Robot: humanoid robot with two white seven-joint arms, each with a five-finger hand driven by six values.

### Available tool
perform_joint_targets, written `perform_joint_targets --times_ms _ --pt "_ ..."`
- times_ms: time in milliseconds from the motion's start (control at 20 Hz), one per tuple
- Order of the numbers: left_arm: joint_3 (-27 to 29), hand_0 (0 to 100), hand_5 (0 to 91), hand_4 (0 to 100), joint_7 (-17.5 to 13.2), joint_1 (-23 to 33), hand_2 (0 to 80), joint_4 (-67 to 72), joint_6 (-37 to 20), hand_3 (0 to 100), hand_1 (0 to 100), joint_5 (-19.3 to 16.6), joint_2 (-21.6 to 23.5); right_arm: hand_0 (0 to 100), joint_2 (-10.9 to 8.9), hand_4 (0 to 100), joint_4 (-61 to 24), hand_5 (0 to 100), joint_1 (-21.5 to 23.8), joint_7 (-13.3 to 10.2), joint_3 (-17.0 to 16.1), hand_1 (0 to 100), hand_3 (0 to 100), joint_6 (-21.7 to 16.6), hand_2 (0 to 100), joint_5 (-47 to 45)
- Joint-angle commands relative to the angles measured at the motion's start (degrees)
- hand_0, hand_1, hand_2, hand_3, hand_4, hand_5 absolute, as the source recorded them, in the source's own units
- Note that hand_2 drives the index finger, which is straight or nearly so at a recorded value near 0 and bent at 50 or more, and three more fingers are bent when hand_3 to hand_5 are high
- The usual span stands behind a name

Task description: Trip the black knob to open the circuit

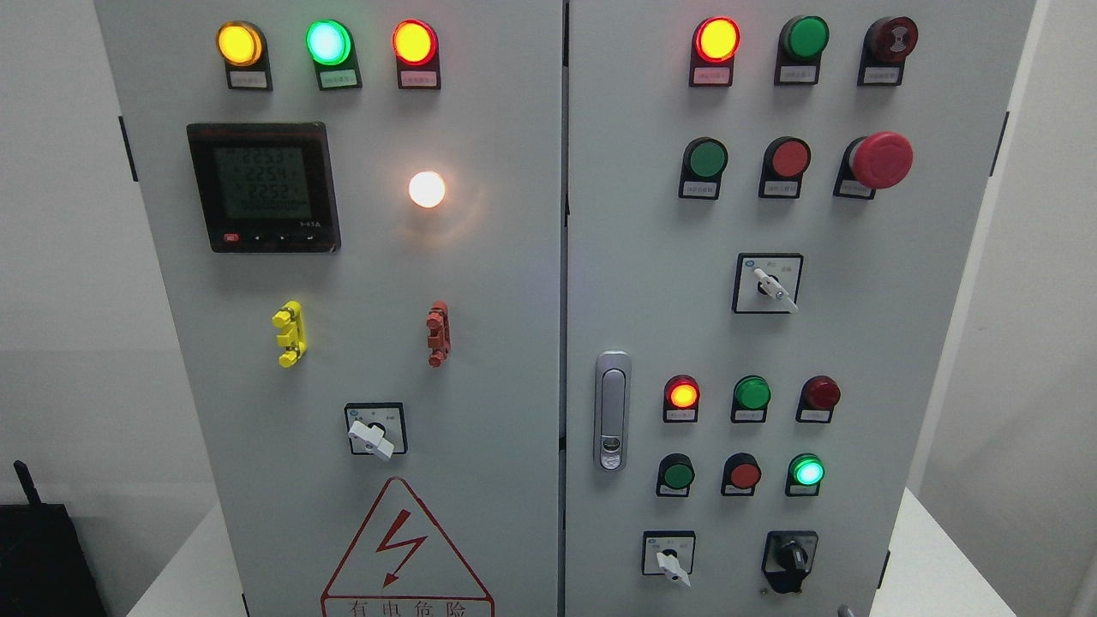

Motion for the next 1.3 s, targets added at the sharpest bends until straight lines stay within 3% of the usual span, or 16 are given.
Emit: perform_joint_targets --times_ms 0,200,500,750,1250 --pt "0.07 12 0.0 0 0.01 -0.23 0.0 -0.01 -0.11 0 39 0.14 -0.09 0 0.23 45 -2.33 43 0.79 -0.17 0.17 2 59 -1.01 0 -0.16" --pt "0.07 12 0.0 0 0.01 -0.23 0.0 -0.01 -0.11 0 39 0.14 -0.09 0 0.23 27 -4.35 25 3.86 -0.17 0.52 2 36 -1.09 0 -0.16" --pt "0.07 12 0.0 0 0.01 -0.14 0.0 -0.01 -0.11 0 39 0.14 -0.09 0 0.40 5 -5.49 0 7.03 -0.08 1.05 1 12 -2.41 0 -0.16" --pt "0.07 12 0.0 0 0.01 -0.23 0.0 -0.01 -0.11 0 39 0.14 -0.09 0 0.31 0 -6.11 0 9.40 0.27 1.66 0 8 -3.99 0 -0.16" --pt "0.07 12 0.0 0 0.01 -0.14 0.0 -0.01 -0.11 0 39 0.14 -0.09 0 0.14 0 -6.02 0 9.40 0.36 2.19 0 6 -4.26 0 -0.16"
